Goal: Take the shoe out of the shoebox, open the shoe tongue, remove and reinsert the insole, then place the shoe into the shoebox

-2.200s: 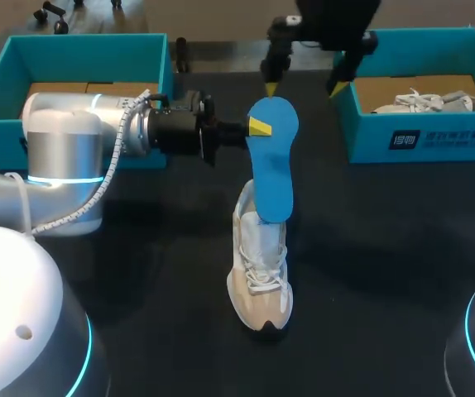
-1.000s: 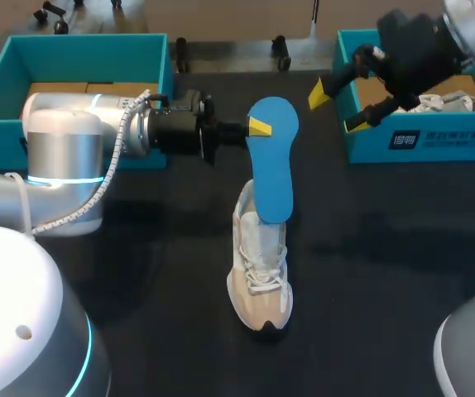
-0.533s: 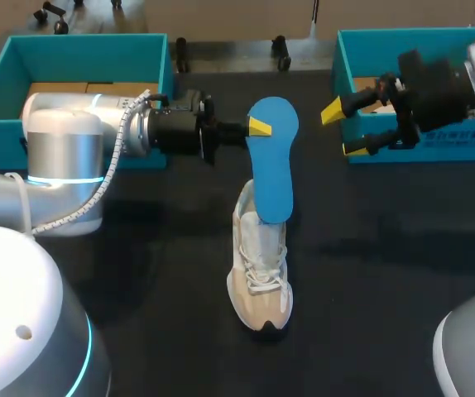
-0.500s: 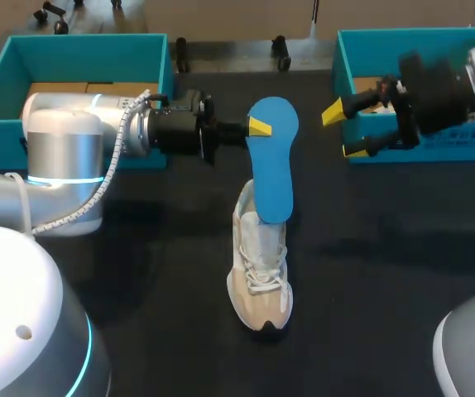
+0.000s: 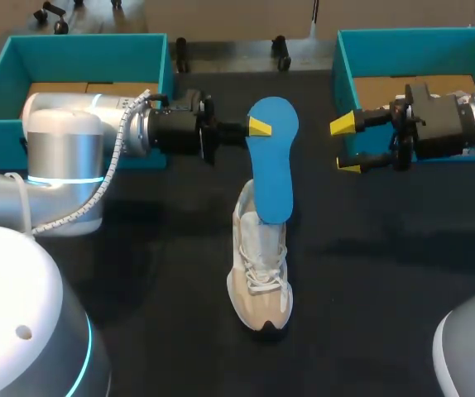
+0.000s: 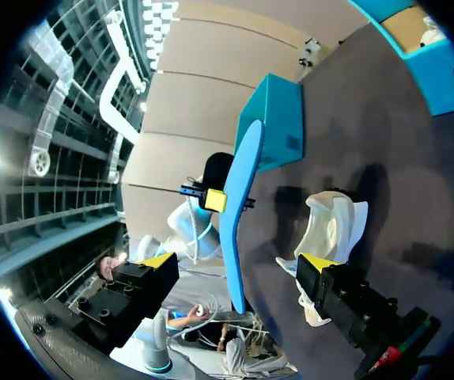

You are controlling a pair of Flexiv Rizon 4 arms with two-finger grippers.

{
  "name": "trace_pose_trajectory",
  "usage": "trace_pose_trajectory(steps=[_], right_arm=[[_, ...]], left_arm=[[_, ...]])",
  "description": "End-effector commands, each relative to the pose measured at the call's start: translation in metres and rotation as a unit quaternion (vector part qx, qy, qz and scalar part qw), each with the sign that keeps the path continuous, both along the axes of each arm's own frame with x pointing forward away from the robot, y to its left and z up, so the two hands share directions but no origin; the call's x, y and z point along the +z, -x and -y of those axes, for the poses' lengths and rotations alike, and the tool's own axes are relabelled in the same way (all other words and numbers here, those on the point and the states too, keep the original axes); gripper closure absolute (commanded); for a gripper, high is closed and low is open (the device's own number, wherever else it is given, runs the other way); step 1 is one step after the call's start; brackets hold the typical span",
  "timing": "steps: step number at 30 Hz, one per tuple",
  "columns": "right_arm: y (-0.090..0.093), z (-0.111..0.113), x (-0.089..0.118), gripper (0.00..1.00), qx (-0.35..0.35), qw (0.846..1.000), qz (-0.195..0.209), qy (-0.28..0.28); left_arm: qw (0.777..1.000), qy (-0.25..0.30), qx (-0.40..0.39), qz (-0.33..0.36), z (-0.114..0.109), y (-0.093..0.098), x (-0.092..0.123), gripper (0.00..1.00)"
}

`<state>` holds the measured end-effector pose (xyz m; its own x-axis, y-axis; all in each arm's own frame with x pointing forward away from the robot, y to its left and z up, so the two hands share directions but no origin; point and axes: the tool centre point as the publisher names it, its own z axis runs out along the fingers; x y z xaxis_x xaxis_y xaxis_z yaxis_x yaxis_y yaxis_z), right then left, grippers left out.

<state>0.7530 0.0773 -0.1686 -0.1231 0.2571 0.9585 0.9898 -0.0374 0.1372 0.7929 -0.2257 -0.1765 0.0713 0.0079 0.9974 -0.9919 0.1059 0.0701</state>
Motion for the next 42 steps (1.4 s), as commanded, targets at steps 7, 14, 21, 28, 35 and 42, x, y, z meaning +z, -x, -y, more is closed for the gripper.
trace_pose_trajectory(steps=[7, 14, 21, 28, 35, 42], right_arm=[[-0.003, -0.002, -0.004, 0.00, -0.013, 1.000, -0.017, 0.003], [-0.003, -0.002, -0.004, 0.00, -0.013, 1.000, -0.017, 0.003], [-0.003, -0.002, -0.004, 0.00, -0.013, 1.000, -0.017, 0.003], [-0.003, -0.002, -0.004, 0.00, -0.013, 1.000, -0.017, 0.003], [-0.003, -0.002, -0.004, 0.00, -0.013, 1.000, -0.017, 0.003], [-0.003, -0.002, -0.004, 0.00, -0.013, 1.000, -0.017, 0.003]], left_arm=[[1.000, 0.001, -0.009, 0.022, 0.000, 0.002, 0.003, 1.00], [0.977, 0.013, -0.017, 0.212, -0.004, -0.004, 0.011, 1.00], [0.939, 0.036, 0.021, 0.341, -0.005, -0.015, 0.019, 1.00], [0.861, 0.040, 0.017, 0.507, -0.009, -0.022, 0.031, 1.00], [0.772, 0.040, -0.002, 0.635, -0.012, -0.025, 0.039, 1.00], [0.642, 0.049, 0.000, 0.765, -0.017, -0.028, 0.051, 1.00]])
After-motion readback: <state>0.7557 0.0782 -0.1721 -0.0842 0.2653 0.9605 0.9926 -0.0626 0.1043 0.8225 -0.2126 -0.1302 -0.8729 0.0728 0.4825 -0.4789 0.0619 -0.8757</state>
